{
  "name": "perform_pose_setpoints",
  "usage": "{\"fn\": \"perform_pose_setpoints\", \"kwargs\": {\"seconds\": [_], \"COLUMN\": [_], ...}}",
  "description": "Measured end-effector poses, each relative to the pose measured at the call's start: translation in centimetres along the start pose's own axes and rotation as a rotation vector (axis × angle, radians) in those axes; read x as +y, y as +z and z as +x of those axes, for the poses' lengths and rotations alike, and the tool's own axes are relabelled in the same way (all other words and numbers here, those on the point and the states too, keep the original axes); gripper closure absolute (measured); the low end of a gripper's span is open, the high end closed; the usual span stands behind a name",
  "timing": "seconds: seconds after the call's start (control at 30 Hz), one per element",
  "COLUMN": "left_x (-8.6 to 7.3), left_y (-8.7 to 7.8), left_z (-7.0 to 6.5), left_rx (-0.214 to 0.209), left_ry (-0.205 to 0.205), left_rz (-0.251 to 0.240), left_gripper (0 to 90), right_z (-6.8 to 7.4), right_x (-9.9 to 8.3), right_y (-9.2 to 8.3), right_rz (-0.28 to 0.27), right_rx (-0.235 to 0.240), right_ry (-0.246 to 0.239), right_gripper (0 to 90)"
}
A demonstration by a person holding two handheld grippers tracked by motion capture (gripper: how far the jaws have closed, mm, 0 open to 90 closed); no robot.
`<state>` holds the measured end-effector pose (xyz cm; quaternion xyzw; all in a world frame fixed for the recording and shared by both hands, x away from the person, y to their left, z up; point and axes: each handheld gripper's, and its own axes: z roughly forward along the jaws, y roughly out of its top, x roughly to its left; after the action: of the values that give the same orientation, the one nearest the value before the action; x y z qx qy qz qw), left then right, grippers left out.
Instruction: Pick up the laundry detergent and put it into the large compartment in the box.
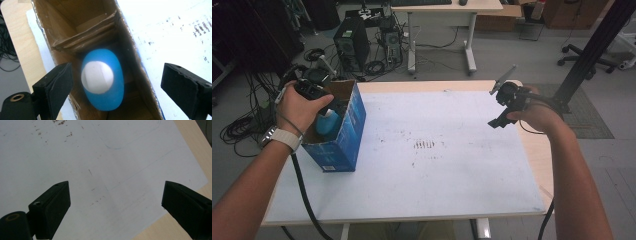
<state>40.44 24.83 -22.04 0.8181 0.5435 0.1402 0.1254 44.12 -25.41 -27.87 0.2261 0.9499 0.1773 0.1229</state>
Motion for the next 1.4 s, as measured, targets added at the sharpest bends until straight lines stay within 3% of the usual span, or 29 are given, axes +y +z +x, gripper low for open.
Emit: {"fn": "perform_pose_setpoints", "kwargs": {"seconds": [0.23, 0.87, 1.13, 1.4], "left_x": [0.2, 0.9, 1.1, 1.2], "left_y": [-1.0, -4.1, -4.7, -4.8], "left_z": [-0.5, -3.3, -4.9, -6.0], "left_rx": [-0.018, -0.101, -0.126, -0.149], "left_ry": [0.045, 0.231, 0.315, 0.365], "left_rz": [-0.016, -0.057, -0.052, -0.057], "left_gripper": [11.0, 12.1, 11.9, 12.1], "right_z": [0.1, 0.4, 0.6, 0.6], "right_x": [-0.1, 0.1, 0.2, 0.3], "right_y": [-0.3, -1.3, -1.5, -1.6], "right_rz": [-0.006, 0.005, 0.008, 0.006], "right_rx": [0.002, -0.004, -0.001, -0.001], "right_ry": [0.005, -0.002, -0.002, -0.006], "right_gripper": [8.4, 8.4, 8.3, 8.3]}}
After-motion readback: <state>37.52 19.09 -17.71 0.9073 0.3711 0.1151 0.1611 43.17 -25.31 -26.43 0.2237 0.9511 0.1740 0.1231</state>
